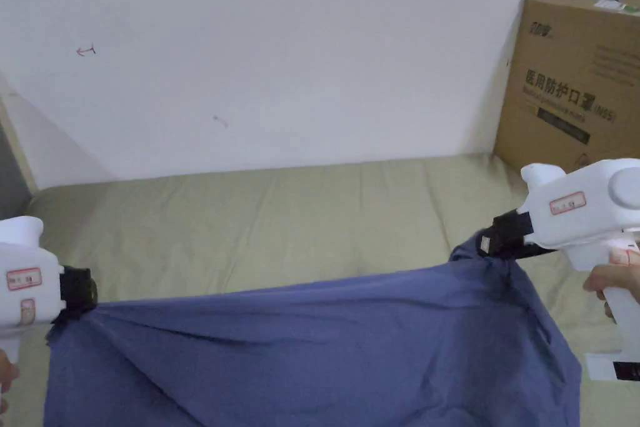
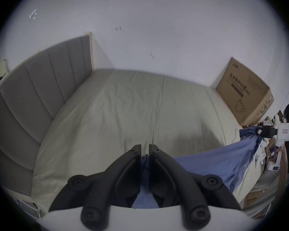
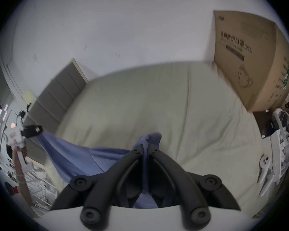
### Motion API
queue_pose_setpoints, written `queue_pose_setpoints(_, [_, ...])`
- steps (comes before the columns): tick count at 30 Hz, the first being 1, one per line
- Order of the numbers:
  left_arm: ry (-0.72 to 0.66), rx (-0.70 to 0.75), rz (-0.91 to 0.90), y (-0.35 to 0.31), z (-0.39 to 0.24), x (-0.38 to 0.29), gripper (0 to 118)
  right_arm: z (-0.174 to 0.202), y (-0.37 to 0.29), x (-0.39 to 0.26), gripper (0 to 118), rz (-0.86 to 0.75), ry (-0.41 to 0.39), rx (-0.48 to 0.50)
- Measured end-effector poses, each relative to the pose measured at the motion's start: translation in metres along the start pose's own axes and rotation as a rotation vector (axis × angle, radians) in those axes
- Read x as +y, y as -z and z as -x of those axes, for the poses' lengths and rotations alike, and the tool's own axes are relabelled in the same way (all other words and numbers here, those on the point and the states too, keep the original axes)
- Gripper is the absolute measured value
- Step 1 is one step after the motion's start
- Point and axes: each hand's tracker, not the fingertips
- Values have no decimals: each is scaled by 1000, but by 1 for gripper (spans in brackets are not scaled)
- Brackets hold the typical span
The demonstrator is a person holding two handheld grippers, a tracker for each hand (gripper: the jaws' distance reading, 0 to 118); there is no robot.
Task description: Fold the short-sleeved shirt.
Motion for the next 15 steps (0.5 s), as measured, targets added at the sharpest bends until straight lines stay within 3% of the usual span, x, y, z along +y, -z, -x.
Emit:
queue_pose_setpoints(9, [60, 57, -236, -81, -18, 128, 8, 49, -114, 120, 3, -270, 47, 132])
queue_pose_setpoints(15, [52, 64, -319, -105, -29, 211, 8, 75, -162, 206, 3, -396, 85, 159])
